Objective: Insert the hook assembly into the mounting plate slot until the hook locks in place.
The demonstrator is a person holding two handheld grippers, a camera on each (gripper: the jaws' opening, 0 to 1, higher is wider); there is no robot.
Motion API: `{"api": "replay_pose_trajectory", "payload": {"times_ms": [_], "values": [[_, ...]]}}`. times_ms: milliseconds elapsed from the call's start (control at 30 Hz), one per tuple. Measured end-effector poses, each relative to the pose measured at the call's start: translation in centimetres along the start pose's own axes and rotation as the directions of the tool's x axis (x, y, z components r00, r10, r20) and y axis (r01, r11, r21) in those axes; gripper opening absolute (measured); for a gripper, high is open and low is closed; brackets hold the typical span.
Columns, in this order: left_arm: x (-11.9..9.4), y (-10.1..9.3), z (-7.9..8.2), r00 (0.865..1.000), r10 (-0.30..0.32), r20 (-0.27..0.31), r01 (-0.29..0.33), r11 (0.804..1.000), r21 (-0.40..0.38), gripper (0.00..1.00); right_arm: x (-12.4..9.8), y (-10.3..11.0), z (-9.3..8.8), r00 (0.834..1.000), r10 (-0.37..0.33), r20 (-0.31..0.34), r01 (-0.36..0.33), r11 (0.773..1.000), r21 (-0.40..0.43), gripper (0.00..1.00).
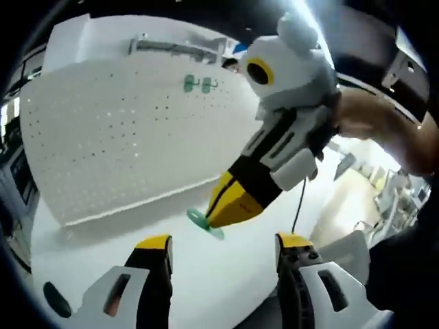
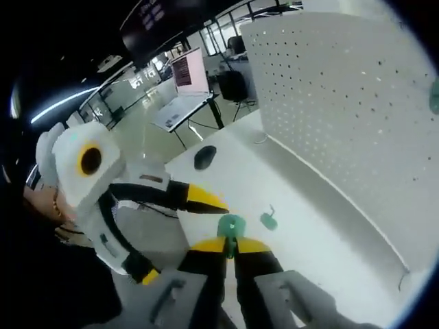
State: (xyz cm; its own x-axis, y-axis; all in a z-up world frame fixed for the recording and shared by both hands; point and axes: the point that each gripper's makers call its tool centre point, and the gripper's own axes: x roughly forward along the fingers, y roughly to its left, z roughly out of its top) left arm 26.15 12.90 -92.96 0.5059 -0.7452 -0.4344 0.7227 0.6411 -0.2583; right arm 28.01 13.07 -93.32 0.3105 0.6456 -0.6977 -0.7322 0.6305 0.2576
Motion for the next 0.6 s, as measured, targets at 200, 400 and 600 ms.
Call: {"api": "replay_pose_trajectory", "payload": {"times_ms": [200, 400, 600], "values": [[-0.5, 0.2, 1.9, 0.998, 0.013, 0.068, -0.013, 1.0, -0.009, 0.81, -1.0, -1.6, 2.1, 0.978, -0.08, 0.194, 0.08, 0.997, 0.008, 0.01], [-0.9, -0.1, 4.1, 0.985, 0.017, 0.17, -0.014, 1.0, -0.02, 1.0, -2.7, -3.4, 4.7, 0.879, -0.2, 0.434, 0.211, 0.977, 0.024, 0.01], [-1.5, -0.3, 4.9, 0.977, 0.014, 0.213, -0.001, 0.998, -0.06, 1.0, -4.7, -5.2, 6.4, 0.775, -0.318, 0.546, 0.359, 0.933, 0.034, 0.01]]}}
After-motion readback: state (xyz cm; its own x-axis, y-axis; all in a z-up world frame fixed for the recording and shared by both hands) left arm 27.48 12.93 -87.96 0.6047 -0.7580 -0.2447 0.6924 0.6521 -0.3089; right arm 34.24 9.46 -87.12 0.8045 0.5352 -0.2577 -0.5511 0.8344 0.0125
